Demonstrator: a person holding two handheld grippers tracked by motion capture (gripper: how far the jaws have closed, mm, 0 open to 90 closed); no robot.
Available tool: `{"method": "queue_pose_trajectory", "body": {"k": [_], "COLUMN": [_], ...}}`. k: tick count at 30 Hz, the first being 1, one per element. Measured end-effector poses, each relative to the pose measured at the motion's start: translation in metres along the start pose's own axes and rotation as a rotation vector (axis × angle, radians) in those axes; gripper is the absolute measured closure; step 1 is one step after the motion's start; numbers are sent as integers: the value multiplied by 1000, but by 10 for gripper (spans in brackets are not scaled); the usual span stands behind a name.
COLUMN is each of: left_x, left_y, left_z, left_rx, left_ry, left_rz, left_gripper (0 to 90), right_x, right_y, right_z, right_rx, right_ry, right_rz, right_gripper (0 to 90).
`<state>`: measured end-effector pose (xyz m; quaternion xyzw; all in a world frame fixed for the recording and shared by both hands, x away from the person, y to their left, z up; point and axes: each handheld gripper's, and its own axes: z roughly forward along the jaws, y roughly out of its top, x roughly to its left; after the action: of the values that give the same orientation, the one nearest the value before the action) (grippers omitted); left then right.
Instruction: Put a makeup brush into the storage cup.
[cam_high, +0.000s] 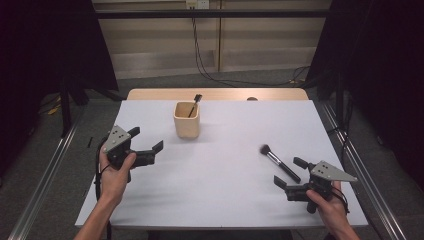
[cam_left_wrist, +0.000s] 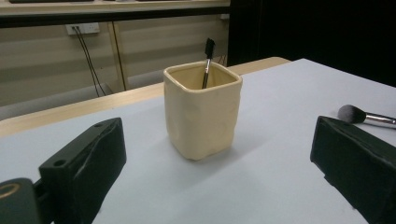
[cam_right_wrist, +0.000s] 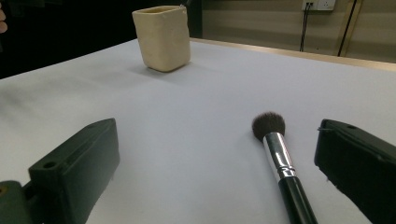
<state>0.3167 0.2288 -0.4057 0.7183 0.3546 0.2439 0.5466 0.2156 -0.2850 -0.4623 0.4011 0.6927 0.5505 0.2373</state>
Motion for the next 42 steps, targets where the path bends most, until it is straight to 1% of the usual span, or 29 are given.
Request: {"method": "queue_pose_trajectory", "body": {"k": [1, 2, 4, 7, 8, 9, 10, 11, 12, 13, 14, 16, 18, 20, 21, 22, 23, 24, 25, 26, 28, 29, 32, 33, 35, 37, 39, 40, 42], "left_x": [-1, -1, -1, -1, 0, 0, -2, -2, -2, -2, -2, -1, 0, 2, 2, 2, 1, 0, -1, -1, -3, -4, -8, -9, -10, -11, -10, -10, -11], "left_y": [-2, -3, -6, -10, -12, -14, -15, -17, -19, -20, -21, -23, -25, -28, -30, -33, -36, -38, -40, -41, -43, -44, -49, -51, -55, -60, -60, -59, -58], "left_z": [-2, -5, -8, -12, -13, -15, -16, -17, -18, -20, -22, -25, -29, -33, -35, -37, -39, -41, -43, -45, -50, -53, -63, -65, -68, -71, -72, -72, -72], "left_rx": [2, 2, -1, -6, -6, 4, 2, 6, 6, -2, 0, -1, -4, 6, -1, 2, 12, 8, 6, 11, 20, 19, 15, 20, 22, 33, 37, 31, 27], "left_ry": [6, 8, 4, 8, -8, -6, 13, 16, 9, 6, 11, 21, 31, 47, 49, 46, 52, 63, 69, 67, 72, 80, 86, 82, 76, 76, 71, 81, 67], "left_rz": [-3, 9, -4, -2, 0, 0, -1, 7, 8, 14, 18, 10, -6, -23, -52, -65, -54, -44, -55, -56, -37, -36, -45, -43, -62, -61, -60, -60, -63], "left_gripper": [34, 31, 27, 25, 23, 20, 11, 7, 9, 12, 12, 10, 11, 11, 12, 10, 13, 16, 14, 14, 14, 15, 18, 18, 18, 18, 17, 17, 17], "right_x": [0, 0, 0, -1, -1, 0, -1, -1, -1, -1, 0, 0, -1, -1, -1, -1, -1, -1, -1, -1, -1, -1, -2, -2, -2, -2, -1, -1, -1], "right_y": [0, 0, 0, 0, 0, 0, 0, 0, 0, 0, 0, 1, 1, 0, 0, 0, 0, 0, 0, 0, 1, 1, 0, 0, 0, 0, 0, 0, 0], "right_z": [0, 0, 0, 0, 0, 1, 1, 1, 1, 2, 2, 2, 2, 2, 2, 2, 1, 1, 1, 1, 0, -1, -3, -3, -3, -3, -3, -3, -3], "right_rx": [-1, -1, -1, 0, 0, -1, -1, -1, 0, 0, 1, 0, -1, -1, -3, -2, -2, -2, -3, -1, -8, -13, -12, -15, -16, -14, -12, -11, -9], "right_ry": [1, -1, -2, -4, -3, -3, -5, -7, -6, -4, -6, -6, -7, -9, -8, -9, -9, -9, -9, -11, -15, -16, -19, -20, -21, -20, -15, -13, -14], "right_rz": [0, -2, 1, -1, -1, 2, 4, 6, 4, 2, 5, 5, 6, 10, 9, 8, 7, 7, 7, 6, 7, 1, 2, 7, 11, 9, 4, 3, 2], "right_gripper": [0, 0, 0, 0, 0, 0, 0, 0, 0, 0, 0, 0, 0, 0, 0, 0, 0, 0, 0, 0, 0, 0, 0, 0, 0, 0, 0, 0, 0]}}
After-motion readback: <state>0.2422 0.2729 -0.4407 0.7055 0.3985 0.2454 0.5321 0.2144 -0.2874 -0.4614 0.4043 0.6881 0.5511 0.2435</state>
